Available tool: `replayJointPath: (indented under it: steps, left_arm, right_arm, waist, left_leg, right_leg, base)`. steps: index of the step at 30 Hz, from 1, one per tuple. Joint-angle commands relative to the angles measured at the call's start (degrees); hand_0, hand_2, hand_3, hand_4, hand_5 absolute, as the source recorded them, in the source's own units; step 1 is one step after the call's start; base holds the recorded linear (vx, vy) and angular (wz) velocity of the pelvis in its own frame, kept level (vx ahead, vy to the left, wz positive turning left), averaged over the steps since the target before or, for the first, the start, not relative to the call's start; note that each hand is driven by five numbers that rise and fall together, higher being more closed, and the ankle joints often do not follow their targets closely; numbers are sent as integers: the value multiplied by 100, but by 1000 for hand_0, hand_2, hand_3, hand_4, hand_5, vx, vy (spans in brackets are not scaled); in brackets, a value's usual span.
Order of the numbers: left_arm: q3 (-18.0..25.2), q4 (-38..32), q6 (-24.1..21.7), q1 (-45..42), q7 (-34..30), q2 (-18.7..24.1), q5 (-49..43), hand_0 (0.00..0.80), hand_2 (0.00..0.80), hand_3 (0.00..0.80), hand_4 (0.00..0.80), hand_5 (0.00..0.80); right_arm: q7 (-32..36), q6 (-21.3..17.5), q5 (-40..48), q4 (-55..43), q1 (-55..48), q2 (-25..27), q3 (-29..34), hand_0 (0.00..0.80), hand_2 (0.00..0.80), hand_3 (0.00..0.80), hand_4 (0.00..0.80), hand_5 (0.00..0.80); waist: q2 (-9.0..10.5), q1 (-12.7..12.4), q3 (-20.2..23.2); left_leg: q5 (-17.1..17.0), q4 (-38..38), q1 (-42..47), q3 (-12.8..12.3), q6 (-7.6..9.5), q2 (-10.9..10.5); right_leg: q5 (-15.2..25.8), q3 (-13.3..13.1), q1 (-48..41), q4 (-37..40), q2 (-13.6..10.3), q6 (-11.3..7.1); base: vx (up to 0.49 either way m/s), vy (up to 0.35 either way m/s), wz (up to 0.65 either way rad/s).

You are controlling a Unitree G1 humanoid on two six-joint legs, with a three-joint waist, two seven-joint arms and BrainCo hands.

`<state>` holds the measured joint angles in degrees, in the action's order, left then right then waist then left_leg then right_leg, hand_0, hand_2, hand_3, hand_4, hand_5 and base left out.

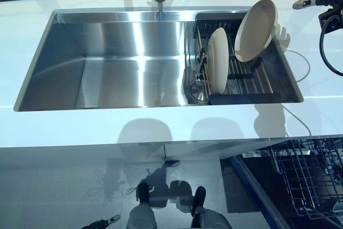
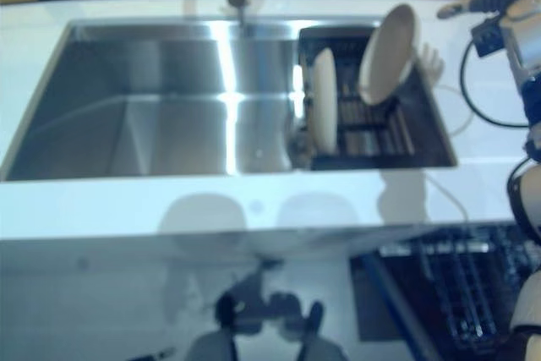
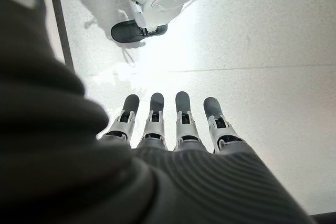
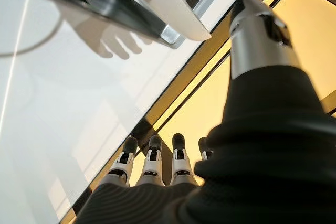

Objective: Take plates into dishwasher

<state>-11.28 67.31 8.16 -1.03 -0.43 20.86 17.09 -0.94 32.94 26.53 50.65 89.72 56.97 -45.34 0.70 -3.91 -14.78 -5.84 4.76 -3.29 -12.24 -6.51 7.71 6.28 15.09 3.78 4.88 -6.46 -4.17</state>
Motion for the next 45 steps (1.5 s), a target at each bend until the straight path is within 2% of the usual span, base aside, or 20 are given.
replayJointPath:
  steps: [1,22,31,45]
  left_arm:
    - [-359,-1,49,62,-44,190,131,0,0,0,0,0]
    - [-495,-294,145,12,37,87,274,0,0,0,0,0]
    - [-512,-324,209,9,69,80,268,0,0,0,0,0]
    - [-521,-280,191,-14,80,29,216,0,0,0,0,0]
  right_arm:
    - [-289,-79,175,-96,200,64,60,0,0,0,0,0]
    - [-563,-3,493,-286,-331,-217,676,0,0,0,0,0]
    - [-884,-62,839,-537,-525,-213,940,0,0,0,0,0]
    - [-967,-170,827,-658,-739,-263,1143,0,0,0,0,0]
  waist:
    - [180,-60,-85]
    - [-17,-99,-292]
    - [-17,-87,-294]
    - [-22,-90,-298]
  left_leg:
    - [-78,24,-178,200,-44,-200]
    - [-90,24,-258,171,-55,-255]
    - [-80,24,-228,181,-57,-270]
    - [-68,24,-168,165,-50,-268]
  right_leg:
    - [52,69,-3,12,-102,-334]
    - [55,156,70,12,-172,-322]
    - [45,170,31,12,-172,-322]
    - [30,172,-31,12,-182,-311]
  base:
    - [0,0,0]
    - [0,0,0]
    - [0,0,0]
    - [0,1,0]
